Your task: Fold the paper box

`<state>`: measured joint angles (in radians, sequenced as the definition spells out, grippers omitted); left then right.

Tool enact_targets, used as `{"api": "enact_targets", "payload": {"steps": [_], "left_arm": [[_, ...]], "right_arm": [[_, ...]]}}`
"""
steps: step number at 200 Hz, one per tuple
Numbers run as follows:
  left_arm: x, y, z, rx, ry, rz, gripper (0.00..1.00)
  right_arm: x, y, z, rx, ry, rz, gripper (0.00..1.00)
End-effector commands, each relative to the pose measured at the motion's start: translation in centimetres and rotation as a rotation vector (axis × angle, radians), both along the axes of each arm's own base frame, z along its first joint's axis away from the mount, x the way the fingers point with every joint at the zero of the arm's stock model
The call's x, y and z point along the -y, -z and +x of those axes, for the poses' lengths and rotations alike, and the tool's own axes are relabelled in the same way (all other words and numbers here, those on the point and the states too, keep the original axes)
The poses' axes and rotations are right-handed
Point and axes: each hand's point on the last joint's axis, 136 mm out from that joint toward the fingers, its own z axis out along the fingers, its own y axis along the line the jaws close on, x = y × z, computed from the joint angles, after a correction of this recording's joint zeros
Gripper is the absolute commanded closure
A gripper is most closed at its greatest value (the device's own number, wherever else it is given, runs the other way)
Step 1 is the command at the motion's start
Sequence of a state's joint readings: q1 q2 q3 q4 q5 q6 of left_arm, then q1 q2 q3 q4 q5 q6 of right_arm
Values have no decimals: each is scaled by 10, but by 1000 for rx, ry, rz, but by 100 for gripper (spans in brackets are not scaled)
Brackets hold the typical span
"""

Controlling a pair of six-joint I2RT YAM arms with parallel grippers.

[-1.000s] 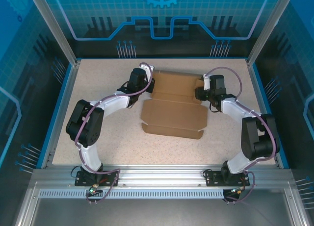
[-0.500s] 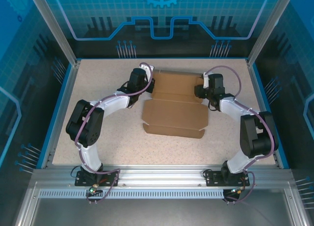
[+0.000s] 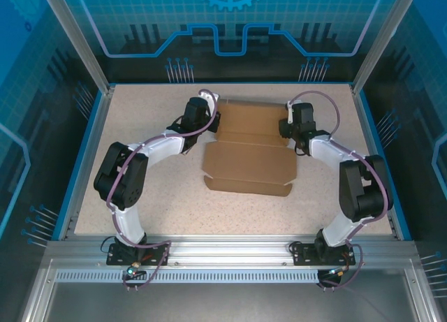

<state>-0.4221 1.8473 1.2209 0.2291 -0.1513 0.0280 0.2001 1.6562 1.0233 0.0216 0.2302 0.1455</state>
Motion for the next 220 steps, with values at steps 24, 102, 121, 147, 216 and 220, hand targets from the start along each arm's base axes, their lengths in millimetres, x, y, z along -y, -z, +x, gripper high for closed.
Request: {"api": "enact_targets", "payload": {"steps": [24, 102, 121, 147, 216, 220], "left_arm": [[8, -17, -6, 28, 44, -16, 100], [8, -17, -7, 27, 44, -16, 100], [8, -17, -7, 26, 45, -16, 100], [7, -16, -7, 25, 43, -17, 100], [7, -15, -7, 23, 42, -14, 100], [7, -15, -7, 23, 43, -14, 100]], "right_arm": [[26, -5, -1, -22, 161, -114, 62], [50, -11, -5, -56, 261, -222, 61], [54, -11, -6, -68, 273, -247, 61], [57, -7, -6, -89, 283, -271, 61], [33, 0, 6, -80, 175, -89, 56], [31, -1, 7, -74, 160, -73, 55]]}}
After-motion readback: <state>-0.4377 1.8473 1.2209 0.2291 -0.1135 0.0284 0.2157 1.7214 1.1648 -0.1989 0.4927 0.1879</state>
